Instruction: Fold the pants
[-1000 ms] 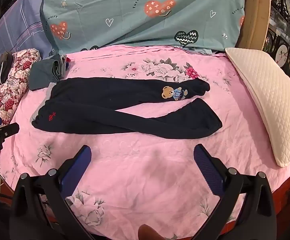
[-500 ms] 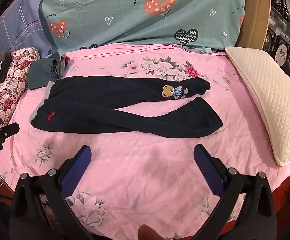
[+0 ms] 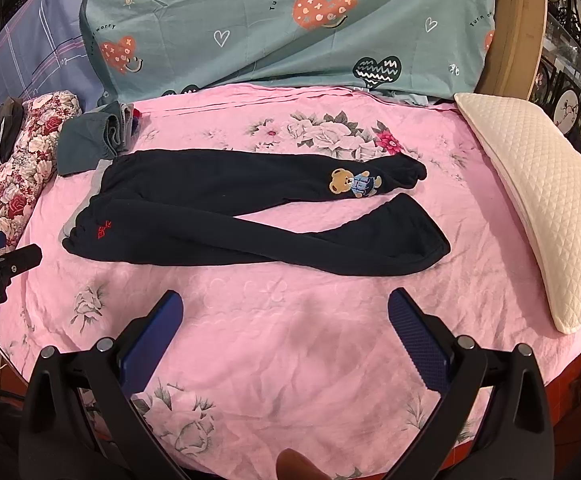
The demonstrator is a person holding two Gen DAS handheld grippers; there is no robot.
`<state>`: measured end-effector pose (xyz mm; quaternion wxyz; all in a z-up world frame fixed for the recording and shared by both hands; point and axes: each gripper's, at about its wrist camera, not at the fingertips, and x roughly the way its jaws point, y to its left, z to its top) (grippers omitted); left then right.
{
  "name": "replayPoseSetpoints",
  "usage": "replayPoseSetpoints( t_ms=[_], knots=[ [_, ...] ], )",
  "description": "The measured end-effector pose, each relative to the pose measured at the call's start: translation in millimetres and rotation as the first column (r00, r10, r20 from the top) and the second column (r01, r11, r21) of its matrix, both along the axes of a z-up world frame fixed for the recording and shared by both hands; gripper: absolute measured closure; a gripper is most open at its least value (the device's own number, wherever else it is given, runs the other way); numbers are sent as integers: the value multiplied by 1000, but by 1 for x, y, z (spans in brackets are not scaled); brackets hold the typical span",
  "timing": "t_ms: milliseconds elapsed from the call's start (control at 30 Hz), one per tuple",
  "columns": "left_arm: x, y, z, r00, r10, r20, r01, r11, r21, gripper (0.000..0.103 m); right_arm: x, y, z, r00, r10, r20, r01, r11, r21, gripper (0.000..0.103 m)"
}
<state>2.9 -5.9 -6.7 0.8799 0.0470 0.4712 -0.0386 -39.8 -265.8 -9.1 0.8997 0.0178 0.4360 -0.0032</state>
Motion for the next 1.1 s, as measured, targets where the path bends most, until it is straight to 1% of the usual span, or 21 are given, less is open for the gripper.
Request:
replayPoseSetpoints(
  t_ms=[1100],
  knots=[
    [5, -1, -3, 1000, -3, -15, 3, 1000, 1, 2, 7, 5, -6, 1000, 8, -15, -8, 1000, -2, 1]
  ],
)
